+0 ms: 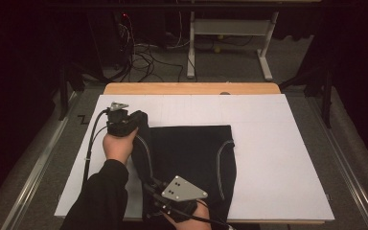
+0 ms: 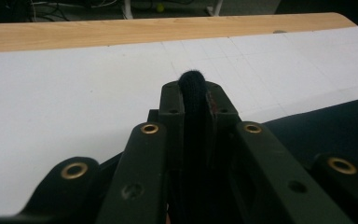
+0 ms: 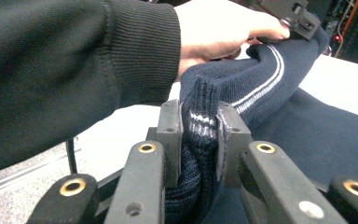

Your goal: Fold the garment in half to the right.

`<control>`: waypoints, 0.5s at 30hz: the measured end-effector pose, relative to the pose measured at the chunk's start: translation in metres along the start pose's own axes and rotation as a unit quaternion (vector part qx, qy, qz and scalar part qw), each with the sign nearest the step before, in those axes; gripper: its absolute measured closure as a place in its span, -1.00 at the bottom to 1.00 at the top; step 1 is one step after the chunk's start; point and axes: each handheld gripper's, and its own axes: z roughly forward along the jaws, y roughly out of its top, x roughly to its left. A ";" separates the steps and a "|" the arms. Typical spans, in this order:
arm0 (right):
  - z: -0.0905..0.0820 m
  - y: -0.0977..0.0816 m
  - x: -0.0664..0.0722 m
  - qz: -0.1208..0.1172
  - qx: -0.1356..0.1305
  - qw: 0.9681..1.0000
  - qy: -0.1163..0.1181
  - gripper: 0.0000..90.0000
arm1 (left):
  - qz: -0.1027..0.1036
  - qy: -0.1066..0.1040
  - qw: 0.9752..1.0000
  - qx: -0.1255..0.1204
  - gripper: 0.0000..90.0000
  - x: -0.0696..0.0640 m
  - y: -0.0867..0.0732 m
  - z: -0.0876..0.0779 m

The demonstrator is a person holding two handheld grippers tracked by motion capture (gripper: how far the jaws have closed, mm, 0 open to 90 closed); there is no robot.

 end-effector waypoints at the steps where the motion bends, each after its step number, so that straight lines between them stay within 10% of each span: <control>1: -0.003 -0.002 -0.002 0.001 0.001 1.000 -0.003 0.68 | 0.001 0.000 1.000 0.000 0.70 -0.003 0.000 0.001; 15: -0.031 -0.024 -0.025 0.009 0.006 1.000 -0.026 0.68 | 0.009 -0.025 1.000 -0.008 0.70 -0.038 0.003 0.020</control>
